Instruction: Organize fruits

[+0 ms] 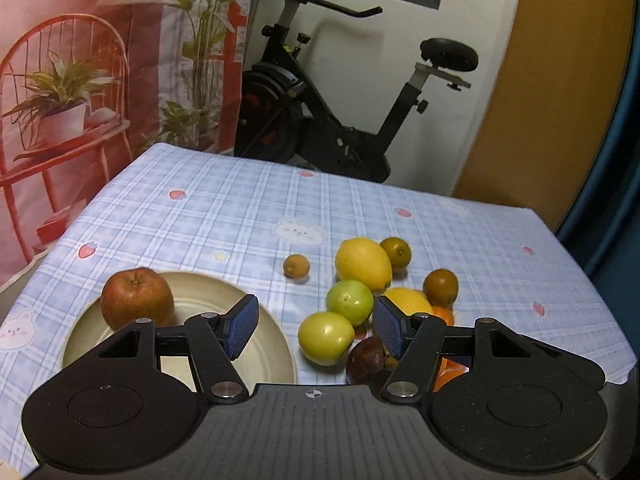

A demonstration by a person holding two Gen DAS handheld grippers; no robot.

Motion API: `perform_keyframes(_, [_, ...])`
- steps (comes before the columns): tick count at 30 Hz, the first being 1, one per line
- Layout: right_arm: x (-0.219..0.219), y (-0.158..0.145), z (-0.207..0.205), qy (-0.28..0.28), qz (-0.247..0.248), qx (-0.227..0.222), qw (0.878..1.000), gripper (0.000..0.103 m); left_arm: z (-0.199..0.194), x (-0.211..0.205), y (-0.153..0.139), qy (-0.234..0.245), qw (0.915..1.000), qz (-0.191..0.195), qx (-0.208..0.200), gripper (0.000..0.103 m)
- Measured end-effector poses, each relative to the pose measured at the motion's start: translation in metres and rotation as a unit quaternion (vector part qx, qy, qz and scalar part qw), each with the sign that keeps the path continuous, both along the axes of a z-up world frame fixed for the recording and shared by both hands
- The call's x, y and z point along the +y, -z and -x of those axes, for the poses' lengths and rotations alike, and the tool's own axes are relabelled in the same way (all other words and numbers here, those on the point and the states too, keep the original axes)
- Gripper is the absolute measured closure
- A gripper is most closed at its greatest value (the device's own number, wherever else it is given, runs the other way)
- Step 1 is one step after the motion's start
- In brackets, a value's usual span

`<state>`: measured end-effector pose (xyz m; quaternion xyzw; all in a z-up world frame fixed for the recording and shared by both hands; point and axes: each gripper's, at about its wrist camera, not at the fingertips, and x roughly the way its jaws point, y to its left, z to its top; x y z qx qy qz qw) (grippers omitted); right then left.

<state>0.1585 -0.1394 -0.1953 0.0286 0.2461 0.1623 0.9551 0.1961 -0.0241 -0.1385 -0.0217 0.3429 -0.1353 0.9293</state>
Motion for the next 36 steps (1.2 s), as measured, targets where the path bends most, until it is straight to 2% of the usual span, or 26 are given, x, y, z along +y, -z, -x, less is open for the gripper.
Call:
perform_keyframes(16, [-0.001,0.019,-0.013,0.007,0.002,0.022,1.000,0.046,-0.004,-0.002,0.010,0.000,0.9993,-0.005,0.037,0.037])
perform_keyframes(28, [0.005,0.030,-0.009,0.002,0.019,-0.006,1.000,0.042,-0.002,-0.015,0.020,0.039,0.9977,-0.009,0.054,0.036])
perform_keyframes(36, [0.004,0.031,-0.009,-0.005,0.015,-0.006,1.000,0.041,-0.002,-0.021,0.029,0.058,0.9956,-0.009,0.073,0.036])
